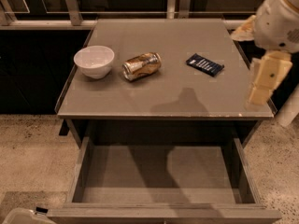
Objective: Place orange can into top drawer
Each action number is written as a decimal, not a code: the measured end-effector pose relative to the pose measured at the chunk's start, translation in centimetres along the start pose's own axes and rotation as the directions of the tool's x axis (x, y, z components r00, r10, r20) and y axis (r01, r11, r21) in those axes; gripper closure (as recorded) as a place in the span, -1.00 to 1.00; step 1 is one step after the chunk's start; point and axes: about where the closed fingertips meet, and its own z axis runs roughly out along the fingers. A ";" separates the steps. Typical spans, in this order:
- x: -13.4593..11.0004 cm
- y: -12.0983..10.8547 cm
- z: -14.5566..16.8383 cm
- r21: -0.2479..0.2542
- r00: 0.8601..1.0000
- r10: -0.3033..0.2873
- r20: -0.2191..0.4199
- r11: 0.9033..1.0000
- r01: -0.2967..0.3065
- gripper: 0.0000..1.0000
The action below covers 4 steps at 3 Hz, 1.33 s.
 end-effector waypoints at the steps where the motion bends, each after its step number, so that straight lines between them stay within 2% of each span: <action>1: -4.1 -4.0 2.9 -0.081 0.969 -0.181 0.166 0.977 0.196 -1.00; 2: -7.5 -6.7 5.2 -0.086 0.907 -0.278 0.315 0.944 0.319 -1.00; 3: -10.4 -7.8 7.1 -0.066 0.855 -0.315 0.412 0.926 0.372 -1.00; 4: -13.1 -8.1 9.7 -0.066 0.823 -0.320 0.470 0.916 0.395 -1.00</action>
Offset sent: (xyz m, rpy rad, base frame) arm 0.1092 0.1033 -0.0230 0.3553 0.0679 0.5976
